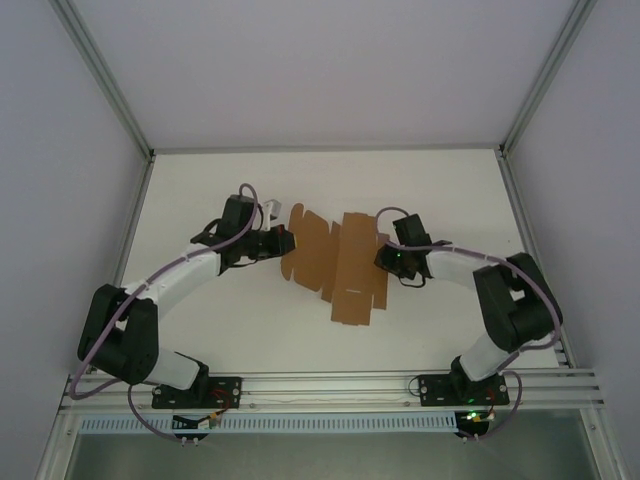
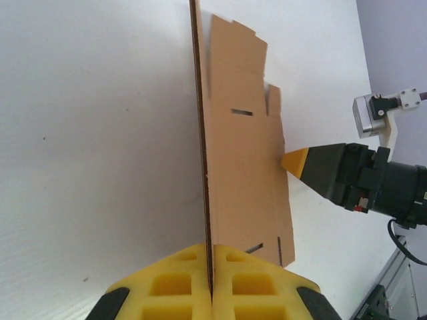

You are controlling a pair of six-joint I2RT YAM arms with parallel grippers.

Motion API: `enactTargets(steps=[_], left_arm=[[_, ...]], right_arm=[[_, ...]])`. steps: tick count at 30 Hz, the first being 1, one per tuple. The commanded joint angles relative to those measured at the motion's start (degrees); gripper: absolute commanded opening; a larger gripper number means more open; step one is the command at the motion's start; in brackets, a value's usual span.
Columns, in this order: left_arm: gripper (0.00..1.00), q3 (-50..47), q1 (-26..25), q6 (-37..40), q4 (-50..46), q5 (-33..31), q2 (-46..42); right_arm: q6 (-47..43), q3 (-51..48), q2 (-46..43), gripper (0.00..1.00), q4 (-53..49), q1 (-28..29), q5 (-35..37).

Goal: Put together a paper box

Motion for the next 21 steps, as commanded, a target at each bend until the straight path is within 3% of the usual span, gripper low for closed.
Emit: enactTargets(steps=[1, 6, 10, 15, 21], left_arm=[[0.00, 1.65, -0.21, 1.71, 0.91, -0.97, -5.82], [0.00, 2.87, -0.26, 1.37, 2.04, 2.11, -13.02], [0.00, 2.24, -0.23, -2.16, 7.26, 4.85, -18.21], [0.00, 1.27, -0.20, -5.42, 12.71, 6.87, -23.63], [0.00, -0.58, -0.21, -7.90, 16.56, 6.73, -26.52]], right_arm=[[-4.95, -1.12, -8.25, 0.46, -6.90, -3.09, -0.97], [-13.80, -0.28, -22.00, 0.86, -4.46, -8.97, -13.63], [-15.54, 1.26, -26.35, 1.00, -1.75, -13.19, -26.85], [-15.78, 0.62, -25.53, 0.96, 5.53, -17.56, -39.94], [-14.35, 1.31, -22.31, 0.83, 10.72, -18.00, -50.62]])
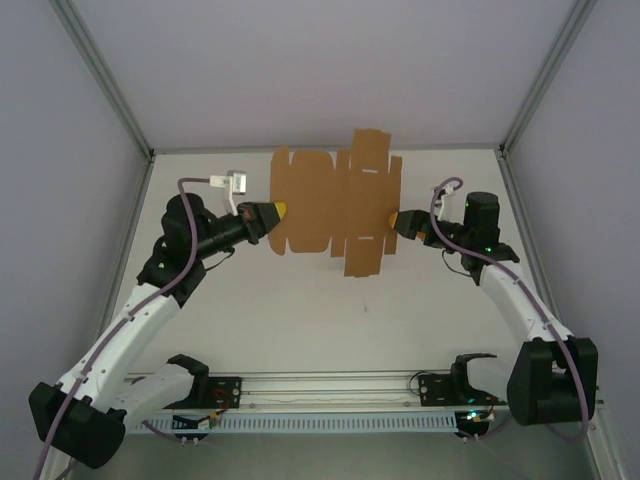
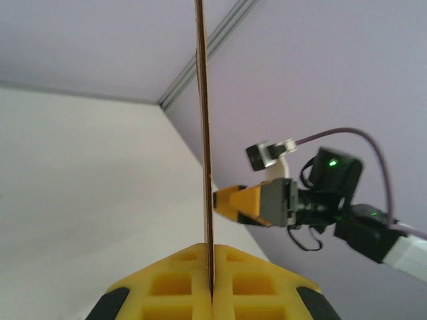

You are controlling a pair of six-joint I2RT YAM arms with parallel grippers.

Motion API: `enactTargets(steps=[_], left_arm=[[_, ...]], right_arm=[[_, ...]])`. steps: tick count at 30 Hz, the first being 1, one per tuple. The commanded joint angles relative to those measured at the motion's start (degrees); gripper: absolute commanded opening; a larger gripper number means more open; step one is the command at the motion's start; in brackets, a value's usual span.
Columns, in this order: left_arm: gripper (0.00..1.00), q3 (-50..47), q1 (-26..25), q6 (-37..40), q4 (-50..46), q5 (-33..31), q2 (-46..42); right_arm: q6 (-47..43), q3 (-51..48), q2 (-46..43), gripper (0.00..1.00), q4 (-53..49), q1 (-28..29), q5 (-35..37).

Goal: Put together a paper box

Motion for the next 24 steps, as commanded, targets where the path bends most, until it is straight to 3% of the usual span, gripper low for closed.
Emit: enactTargets(steps=[1, 6, 12, 14, 18, 24], left_arm=[[0.00, -1.99, -0.16, -3.25, 6.28, 2.20, -1.18], [0.00, -2.27, -0.22, -5.68, 10.53, 5.32, -1.06], [0.00, -2.57, -0.22, -5.05, 9.47, 4.17, -1.50], [0.00, -2.74, -0.23, -4.51, 8.09, 3.23, -1.84], [0.00, -3.12, -0.23, -3.42, 5.52, 2.09, -2.77], [0.00, -3.36, -0.19, -1.82, 1.88, -0.67, -3.77]], right_arm=[[-0.05, 0.53, 0.59, 0.82, 5.64, -0.05, -9.95], [-1.26, 0.80, 1.26, 0.77, 4.13, -0.06, -9.08], [-0.72, 1.39, 1.15, 0.57, 5.79, -0.09, -7.81], [-1.33, 2.31, 0.74, 0.56, 3.76, -0.02, -6.14], [-3.71, 4.26, 0.44, 0.42, -1.56, -0.10, -3.89], [-5.65, 4.83, -0.05, 0.09, -3.79, -0.06, -5.01]])
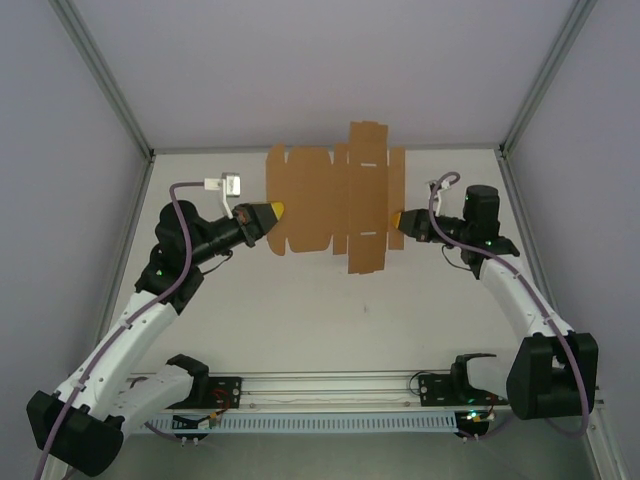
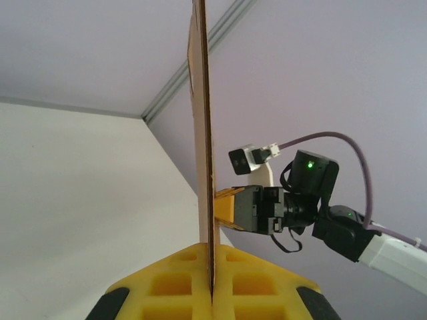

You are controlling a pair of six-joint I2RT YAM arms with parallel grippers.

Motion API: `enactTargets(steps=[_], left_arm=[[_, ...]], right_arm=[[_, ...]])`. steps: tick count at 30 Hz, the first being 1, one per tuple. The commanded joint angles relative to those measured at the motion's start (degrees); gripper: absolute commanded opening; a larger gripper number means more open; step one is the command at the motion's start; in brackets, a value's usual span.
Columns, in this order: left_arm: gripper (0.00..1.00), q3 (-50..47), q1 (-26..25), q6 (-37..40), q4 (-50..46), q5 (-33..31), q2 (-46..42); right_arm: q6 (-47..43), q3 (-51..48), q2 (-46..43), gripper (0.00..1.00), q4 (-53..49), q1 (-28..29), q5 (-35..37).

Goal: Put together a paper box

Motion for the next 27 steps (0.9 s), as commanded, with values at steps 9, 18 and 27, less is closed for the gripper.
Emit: enactTargets(steps=[9, 18, 27], left_arm=[[0.98, -3.36, -0.23, 0.49, -7.10, -7.49, -1.21], [1.00, -0.92, -0.24, 1.48, -35.17, -38.45, 0.02], [1.00, 2.71, -0.04, 1.74, -29.90, -31.48, 6.42]], right_arm=[[-9.20, 1.31, -0.88, 0.00, -2.84, 0.50, 0.40], [-37.06, 6.99, 7.83, 0.00, -19.18, 16.85, 32.91], [-61.48, 13.72, 26.18, 0.00, -6.51, 29.62, 67.09]])
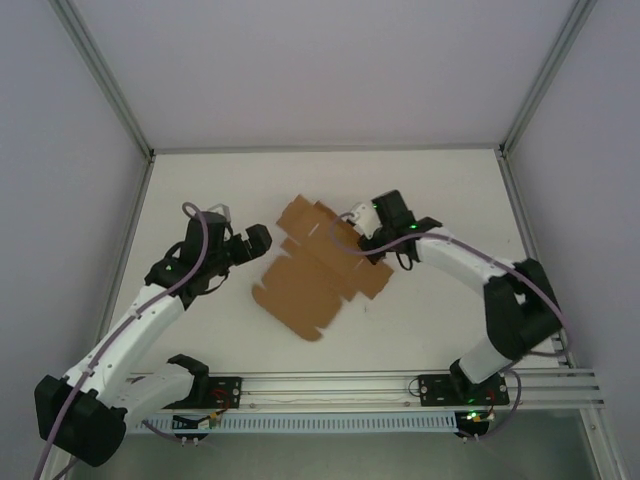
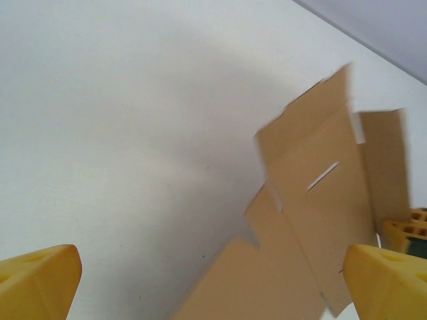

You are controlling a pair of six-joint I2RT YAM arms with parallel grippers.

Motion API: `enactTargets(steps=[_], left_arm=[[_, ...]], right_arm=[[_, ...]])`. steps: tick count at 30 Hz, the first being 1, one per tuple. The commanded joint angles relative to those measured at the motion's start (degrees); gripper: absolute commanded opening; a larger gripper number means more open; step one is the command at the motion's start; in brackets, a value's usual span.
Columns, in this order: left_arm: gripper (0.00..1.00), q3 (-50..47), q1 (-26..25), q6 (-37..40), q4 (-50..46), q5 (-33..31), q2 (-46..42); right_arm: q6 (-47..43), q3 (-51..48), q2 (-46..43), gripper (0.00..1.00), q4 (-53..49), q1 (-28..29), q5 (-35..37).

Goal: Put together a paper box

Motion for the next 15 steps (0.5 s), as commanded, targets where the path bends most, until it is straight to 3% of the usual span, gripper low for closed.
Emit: enactTargets(steps=[1, 3, 9, 15], left_arm=[[1.00, 4.86, -0.03, 0.73, 2.45, 3.09, 3.32], [1.00, 7.67, 0.08, 0.84, 3.35, 5.49, 6.64], [1.00, 16.48, 0.61, 0.82, 6.57, 13.12, 18.25], [1.00, 25.85, 0.67, -1.10, 6.36, 22.96, 29.62]], right_arm=[[-17.84, 0.39, 3.86, 0.00, 10.14, 3.19, 16.98], [-22.90, -0.41, 5.49, 0.00, 15.84, 5.00, 18.36], [-25.37, -2.79, 4.65, 0.00, 22.96, 8.46, 16.70], [-24.09, -3.83, 3.31, 0.00, 22.81, 9.72, 17.91]])
